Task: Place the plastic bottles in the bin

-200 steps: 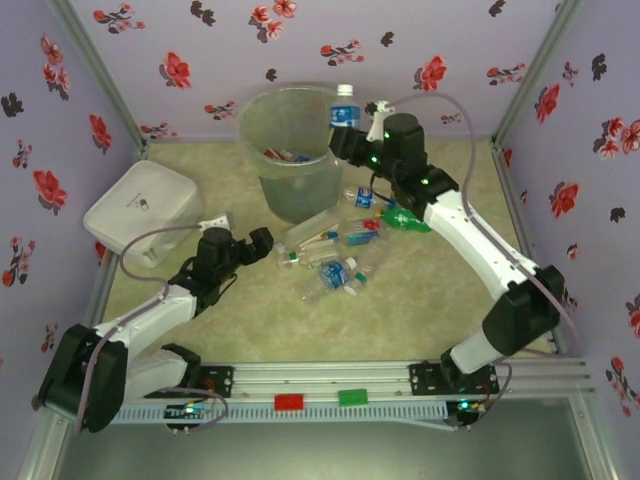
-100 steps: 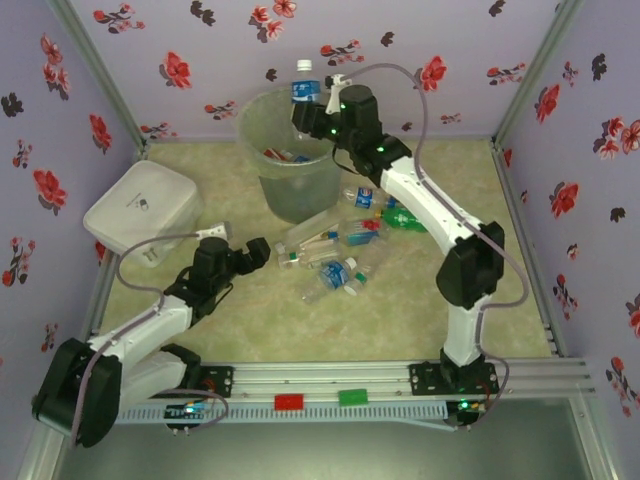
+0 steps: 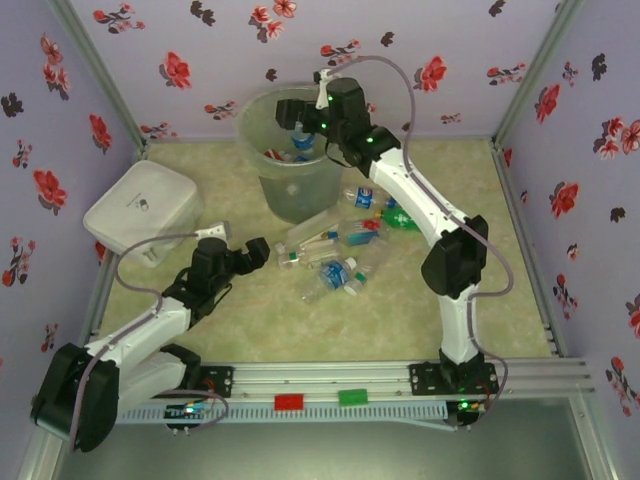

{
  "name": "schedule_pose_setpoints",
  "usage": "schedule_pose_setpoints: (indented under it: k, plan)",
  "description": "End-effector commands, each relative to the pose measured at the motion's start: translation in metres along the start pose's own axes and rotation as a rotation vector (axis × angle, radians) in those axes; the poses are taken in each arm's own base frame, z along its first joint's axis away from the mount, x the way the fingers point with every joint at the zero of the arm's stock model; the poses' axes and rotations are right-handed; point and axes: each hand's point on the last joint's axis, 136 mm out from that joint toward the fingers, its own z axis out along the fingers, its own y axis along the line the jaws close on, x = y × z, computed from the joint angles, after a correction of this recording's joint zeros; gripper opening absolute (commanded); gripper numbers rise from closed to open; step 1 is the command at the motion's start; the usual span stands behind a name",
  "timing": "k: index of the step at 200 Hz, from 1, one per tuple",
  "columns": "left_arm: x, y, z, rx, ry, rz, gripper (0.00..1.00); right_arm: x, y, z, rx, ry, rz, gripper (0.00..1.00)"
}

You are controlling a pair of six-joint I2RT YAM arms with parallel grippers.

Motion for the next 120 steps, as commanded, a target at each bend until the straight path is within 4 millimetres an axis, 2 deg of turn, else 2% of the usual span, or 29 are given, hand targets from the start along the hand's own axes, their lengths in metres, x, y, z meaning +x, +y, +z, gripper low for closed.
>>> schedule_pose_setpoints:
  k: [1, 32, 57, 87, 120]
  plan:
    - [-0.005, -0.008, -0.002, 0.035, -0.004, 0.026, 1.0, -0.024, 0.018, -0.042, -0.02, -0.057, -0.049, 0.99]
    - [-0.008, -0.023, 0.001, 0.082, 0.007, 0.048, 0.97, -0.009, 0.013, -0.079, -0.012, -0.072, -0.042, 0.99]
    - [-0.005, -0.039, 0.005, 0.107, 0.035, 0.068, 0.92, 0.013, -0.003, -0.11, 0.043, -0.043, -0.051, 1.0]
    - [0.008, -0.067, 0.013, 0.154, 0.089, 0.102, 0.83, 0.048, -0.031, -0.146, 0.143, -0.001, -0.057, 1.0]
    - [0.035, -0.1, 0.017, 0.194, 0.182, 0.167, 0.79, 0.087, -0.071, -0.185, 0.298, 0.023, -0.052, 1.0]
